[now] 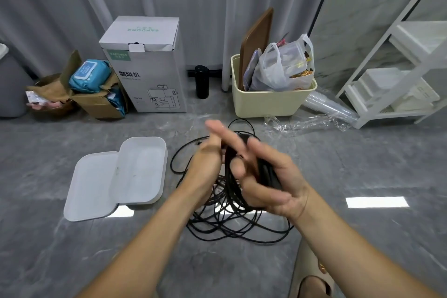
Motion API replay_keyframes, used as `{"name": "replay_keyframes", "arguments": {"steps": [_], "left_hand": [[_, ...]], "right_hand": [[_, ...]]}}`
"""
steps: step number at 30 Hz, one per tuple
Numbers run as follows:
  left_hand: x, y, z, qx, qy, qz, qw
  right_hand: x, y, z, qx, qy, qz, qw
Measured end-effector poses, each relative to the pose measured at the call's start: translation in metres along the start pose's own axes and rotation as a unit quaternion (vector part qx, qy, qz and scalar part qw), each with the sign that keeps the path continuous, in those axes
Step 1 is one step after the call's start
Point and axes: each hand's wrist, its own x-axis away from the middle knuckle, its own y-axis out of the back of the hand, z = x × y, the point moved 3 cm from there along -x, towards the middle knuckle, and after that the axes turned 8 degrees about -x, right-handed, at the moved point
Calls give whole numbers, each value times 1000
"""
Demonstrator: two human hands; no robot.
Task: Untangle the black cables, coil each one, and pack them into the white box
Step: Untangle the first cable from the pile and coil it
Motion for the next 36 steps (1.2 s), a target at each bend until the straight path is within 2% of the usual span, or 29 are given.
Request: {"name": "replay_keyframes", "arguments": {"steps": [2, 4, 6, 9, 12, 16, 18, 21, 24, 27, 29, 32, 34, 36], "left_hand": [[7, -8, 5, 13, 29, 40, 999], [16, -21, 7, 46, 65, 67, 995], [22, -26, 7, 65, 86, 68, 992], [25, -29, 13, 83, 83, 134, 984], [24, -25, 23, 94, 127, 153, 975], [30, -22, 32, -9, 175, 217, 960], [32, -17, 32, -79, 159, 207, 962], [34, -11, 18, -240, 73, 149, 956], [35, -4, 10, -392, 4, 118, 912], [35, 3, 16, -418, 30, 133, 898], [32, 11, 17, -433, 36, 109, 894], [26, 17, 9, -469, -27, 54, 881], [26, 18, 2, -478, -72, 29, 875], [27, 18, -3, -458, -101, 21, 883]], "right_hand": [[-3, 1, 5, -84, 36, 11, 996], [-6, 3, 9, -118, 67, -12, 991], [-5, 9, 10, -98, 108, -60, 987], [-4, 16, 13, -68, 168, -120, 976], [-6, 12, 18, -29, 243, -193, 950], [-1, 13, 32, 26, 325, -289, 900], [4, 14, 36, 99, 344, -344, 868], [7, 21, 29, 276, 309, -420, 808], [4, 28, 15, 446, 233, -437, 746], [4, 30, 10, 538, 154, -444, 700], [7, 32, 7, 572, 100, -454, 676], [15, 29, 2, 582, 15, -448, 679], [18, 21, -1, 529, -52, -443, 722], [19, 12, -3, 480, -91, -424, 763]]}}
